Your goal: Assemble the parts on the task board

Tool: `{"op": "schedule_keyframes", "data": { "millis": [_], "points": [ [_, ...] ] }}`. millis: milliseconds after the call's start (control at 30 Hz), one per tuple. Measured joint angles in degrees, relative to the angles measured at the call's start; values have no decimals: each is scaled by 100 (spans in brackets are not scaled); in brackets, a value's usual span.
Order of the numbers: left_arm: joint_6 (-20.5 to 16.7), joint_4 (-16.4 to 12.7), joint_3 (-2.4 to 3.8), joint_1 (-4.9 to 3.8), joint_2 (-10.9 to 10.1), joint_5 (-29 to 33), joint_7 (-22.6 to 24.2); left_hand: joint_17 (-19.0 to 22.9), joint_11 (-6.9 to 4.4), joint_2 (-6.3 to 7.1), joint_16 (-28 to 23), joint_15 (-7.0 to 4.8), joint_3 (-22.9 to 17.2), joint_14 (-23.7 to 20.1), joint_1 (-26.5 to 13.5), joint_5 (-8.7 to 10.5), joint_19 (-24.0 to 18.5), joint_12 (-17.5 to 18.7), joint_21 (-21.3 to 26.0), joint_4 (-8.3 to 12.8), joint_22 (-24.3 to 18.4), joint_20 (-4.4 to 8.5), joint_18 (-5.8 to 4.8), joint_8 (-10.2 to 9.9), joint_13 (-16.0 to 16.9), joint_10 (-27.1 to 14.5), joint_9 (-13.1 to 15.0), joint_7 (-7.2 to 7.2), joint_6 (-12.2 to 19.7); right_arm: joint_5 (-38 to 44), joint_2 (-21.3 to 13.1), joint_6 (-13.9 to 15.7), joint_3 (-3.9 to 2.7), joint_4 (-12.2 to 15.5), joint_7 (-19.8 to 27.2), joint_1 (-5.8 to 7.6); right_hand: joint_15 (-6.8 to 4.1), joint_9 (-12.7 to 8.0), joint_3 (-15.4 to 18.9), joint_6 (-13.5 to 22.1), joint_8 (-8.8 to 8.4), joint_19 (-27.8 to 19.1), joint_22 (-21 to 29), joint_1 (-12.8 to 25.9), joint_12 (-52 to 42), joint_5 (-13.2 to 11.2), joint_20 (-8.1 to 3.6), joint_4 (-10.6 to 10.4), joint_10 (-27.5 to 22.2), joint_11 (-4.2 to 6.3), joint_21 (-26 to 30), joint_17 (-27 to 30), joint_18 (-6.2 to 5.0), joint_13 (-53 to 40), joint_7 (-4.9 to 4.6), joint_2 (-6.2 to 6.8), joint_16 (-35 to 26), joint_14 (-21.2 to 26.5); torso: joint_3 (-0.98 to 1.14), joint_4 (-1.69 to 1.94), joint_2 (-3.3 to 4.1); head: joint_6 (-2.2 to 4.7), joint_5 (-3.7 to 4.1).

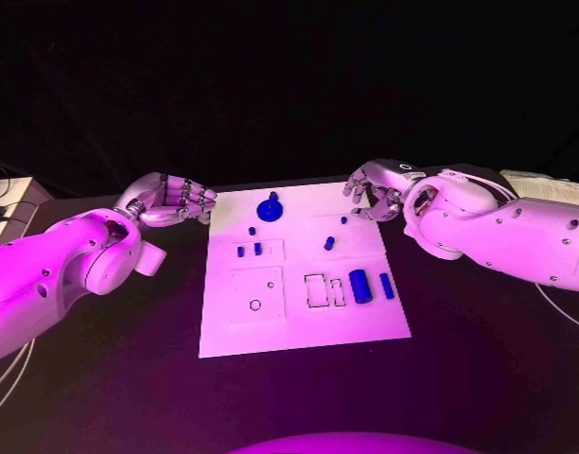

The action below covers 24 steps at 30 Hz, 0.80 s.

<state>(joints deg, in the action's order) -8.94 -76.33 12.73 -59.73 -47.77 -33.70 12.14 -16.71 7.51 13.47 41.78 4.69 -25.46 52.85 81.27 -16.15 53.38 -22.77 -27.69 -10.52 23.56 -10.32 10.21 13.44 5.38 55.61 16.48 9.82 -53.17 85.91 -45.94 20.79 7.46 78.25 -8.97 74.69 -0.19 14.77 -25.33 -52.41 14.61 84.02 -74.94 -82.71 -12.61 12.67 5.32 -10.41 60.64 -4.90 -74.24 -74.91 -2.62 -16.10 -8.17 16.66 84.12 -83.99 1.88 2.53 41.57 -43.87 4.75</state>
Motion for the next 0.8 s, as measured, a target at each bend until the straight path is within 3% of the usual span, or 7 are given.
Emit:
{"op": "schedule_keyframes", "data": {
  "millis": [167, 300, 467, 800],
  "points": [
    [151, -248, 73, 109, -141, 878, 339, 33, -33, -107, -405, -51, -65, 216, 164, 0, 165, 269, 128, 65, -125, 54, -1, 33, -118, 301, 18, 10, -74, 360, 93, -186, 20, -35, -20, -48, 8, 0, 37, 20, 0, 0, 0, 0, 41, -16, 0, 5, -42, 0, 80, 0, 0, 73, 20, 0, -35, 8, -10, -1, 7, 10, 21],
    [228, -357, 105, 168, -205, 1339, 510, 33, -44, -109, -547, -59, -69, 307, 212, 0, 202, 376, 128, 92, -128, 79, -1, 33, -145, 432, 18, 24, -88, 537, 147, -318, 29, -56, -43, -67, 8, 0, 36, 20, 0, 0, 1, 0, 41, -16, 0, 5, -51, -7, 80, 0, 0, 115, 20, 0, -35, 8, -10, -8, 7, 5, 7],
    [280, -436, 128, 190, -244, 1662, 644, 18, -44, -109, -618, -59, -47, 347, 212, 0, 202, 448, 128, 114, -128, 79, -1, 33, -149, 472, 17, 14, -111, 696, 228, -439, 38, -113, -104, -94, 8, 0, 36, -44, 0, 0, 1, 0, 91, -16, 1, 5, -7, -7, 80, 0, 0, 173, -36, 0, -35, 8, -10, -15, 10, 4, -4],
    [303, -505, 141, 201, -278, 1868, 756, 4, -44, -109, -640, -59, -48, 387, 212, 0, 202, 510, 128, 145, -128, 79, -2, 33, -155, 471, 17, 13, -111, 877, 353, -564, 34, -203, -227, -171, 29, 6, -102, -191, 0, -1, 2, 23, 177, 10, 1, -3, 109, -7, 80, 0, 0, 311, -25, -23, -57, -12, 0, -12, 16, -11, -19]
  ]
}}
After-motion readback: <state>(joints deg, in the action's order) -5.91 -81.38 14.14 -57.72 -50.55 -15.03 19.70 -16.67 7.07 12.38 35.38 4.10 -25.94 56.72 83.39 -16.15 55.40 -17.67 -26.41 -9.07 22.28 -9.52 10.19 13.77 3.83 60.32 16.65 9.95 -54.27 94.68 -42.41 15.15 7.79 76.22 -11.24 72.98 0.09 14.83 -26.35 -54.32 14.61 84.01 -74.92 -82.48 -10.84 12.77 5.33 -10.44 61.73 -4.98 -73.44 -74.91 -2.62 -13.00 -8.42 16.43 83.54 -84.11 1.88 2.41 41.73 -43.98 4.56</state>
